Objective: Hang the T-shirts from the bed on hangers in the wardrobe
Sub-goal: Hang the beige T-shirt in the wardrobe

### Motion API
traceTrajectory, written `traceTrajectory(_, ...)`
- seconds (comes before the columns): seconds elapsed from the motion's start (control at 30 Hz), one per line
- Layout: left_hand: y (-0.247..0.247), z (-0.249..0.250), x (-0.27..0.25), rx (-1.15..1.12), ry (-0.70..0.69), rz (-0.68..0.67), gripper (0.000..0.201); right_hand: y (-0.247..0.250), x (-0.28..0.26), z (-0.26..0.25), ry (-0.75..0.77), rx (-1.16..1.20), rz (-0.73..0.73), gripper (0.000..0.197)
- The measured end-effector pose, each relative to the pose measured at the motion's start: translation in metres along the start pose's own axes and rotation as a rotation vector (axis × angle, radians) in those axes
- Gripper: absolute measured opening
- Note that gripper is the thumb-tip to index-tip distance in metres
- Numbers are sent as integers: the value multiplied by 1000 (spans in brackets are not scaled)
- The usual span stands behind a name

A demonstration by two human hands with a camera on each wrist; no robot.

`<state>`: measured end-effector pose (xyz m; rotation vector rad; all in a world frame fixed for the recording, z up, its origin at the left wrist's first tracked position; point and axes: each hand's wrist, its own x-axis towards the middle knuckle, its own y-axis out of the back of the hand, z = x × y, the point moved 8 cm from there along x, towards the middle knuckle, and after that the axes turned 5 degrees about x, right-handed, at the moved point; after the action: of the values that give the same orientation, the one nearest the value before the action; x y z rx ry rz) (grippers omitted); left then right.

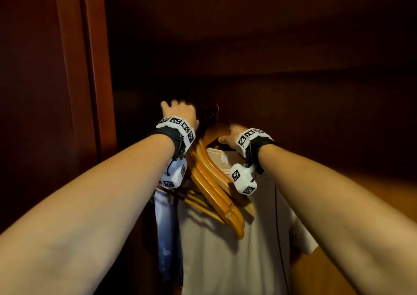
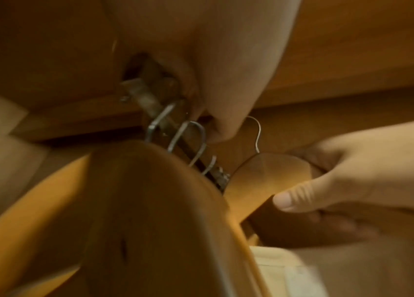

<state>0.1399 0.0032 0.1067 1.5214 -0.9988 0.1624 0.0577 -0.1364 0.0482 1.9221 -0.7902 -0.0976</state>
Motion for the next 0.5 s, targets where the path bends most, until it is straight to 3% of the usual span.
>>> traceTrajectory(0.07, -8, -7, 3, -63, 30, -75, 41, -5, 3, -10, 12, 32, -12, 38)
traceTrajectory(0.17, -10, -6, 4, -46, 13, -69, 38, -10, 7, -21, 13, 79, -26, 33)
traceTrajectory(0.5, -14, 2, 3, 101, -63, -41, 38, -28, 18, -32, 3, 73, -56, 41)
